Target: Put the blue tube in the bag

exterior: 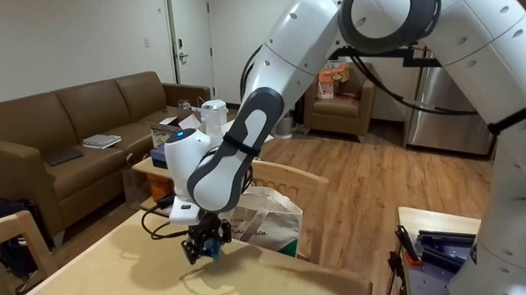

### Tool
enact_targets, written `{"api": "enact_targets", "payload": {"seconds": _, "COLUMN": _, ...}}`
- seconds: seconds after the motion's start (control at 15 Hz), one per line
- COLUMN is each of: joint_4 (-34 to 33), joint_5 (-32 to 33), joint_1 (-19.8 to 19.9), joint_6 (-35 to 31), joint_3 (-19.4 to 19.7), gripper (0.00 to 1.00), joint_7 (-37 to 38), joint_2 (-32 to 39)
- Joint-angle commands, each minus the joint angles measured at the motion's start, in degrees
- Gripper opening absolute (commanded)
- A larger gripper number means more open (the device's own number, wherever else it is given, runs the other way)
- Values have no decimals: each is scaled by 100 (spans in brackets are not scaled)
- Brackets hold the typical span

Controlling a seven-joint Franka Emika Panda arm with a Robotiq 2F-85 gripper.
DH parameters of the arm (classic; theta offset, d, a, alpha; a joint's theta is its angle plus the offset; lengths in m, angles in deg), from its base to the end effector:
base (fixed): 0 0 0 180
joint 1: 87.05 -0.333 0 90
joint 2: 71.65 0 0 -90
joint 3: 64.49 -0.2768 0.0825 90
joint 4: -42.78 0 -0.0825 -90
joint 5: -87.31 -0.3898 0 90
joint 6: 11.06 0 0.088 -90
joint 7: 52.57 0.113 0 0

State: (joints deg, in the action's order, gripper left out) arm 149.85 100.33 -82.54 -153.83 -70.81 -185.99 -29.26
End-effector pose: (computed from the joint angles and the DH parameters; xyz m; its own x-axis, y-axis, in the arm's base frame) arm 0.5916 0.0218 0.0681 -0.8132 0.5803 0.0450 0.5734 0.8120 -0.1093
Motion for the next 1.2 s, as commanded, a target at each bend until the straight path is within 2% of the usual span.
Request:
{"api": "enact_targets", "payload": {"seconds": 0.0, "joint_4": 350, "joint_5": -34, "joint_1": -46, "joint_6": 49, "joint_3": 156, "gripper": 0, "joint_7": 401, "joint_2": -389}}
{"api": "enact_targets", "payload": {"seconds": 0.33, "joint_4": 905, "joint_5": 73, "joint_1": 114, "joint_6": -16, "joint_3": 660, "gripper": 0, "joint_7": 1168, "joint_2": -943}}
{"api": "enact_targets", "payload": {"seconds": 0.6, "joint_4": 974, "joint_5": -31, "joint_1": 571, "joint_6": -3, "joint_3": 835, "gripper": 0, "joint_7": 875, "joint_2": -1161}}
{"api": "enact_targets", "payload": {"seconds": 0.8, "joint_4": 871, "joint_5": -409, "joint_1": 1134, "joint_6": -123, "joint_3": 651, "gripper": 0, "joint_7": 463, "joint_2": -1123}}
{"api": "enact_targets", "payload": {"seconds": 1.13, "joint_4": 564, "joint_5": -1809, "joint_1": 2115, "joint_6": -334, "joint_3": 4, "gripper": 0, "joint_7": -727, "joint_2": -723}}
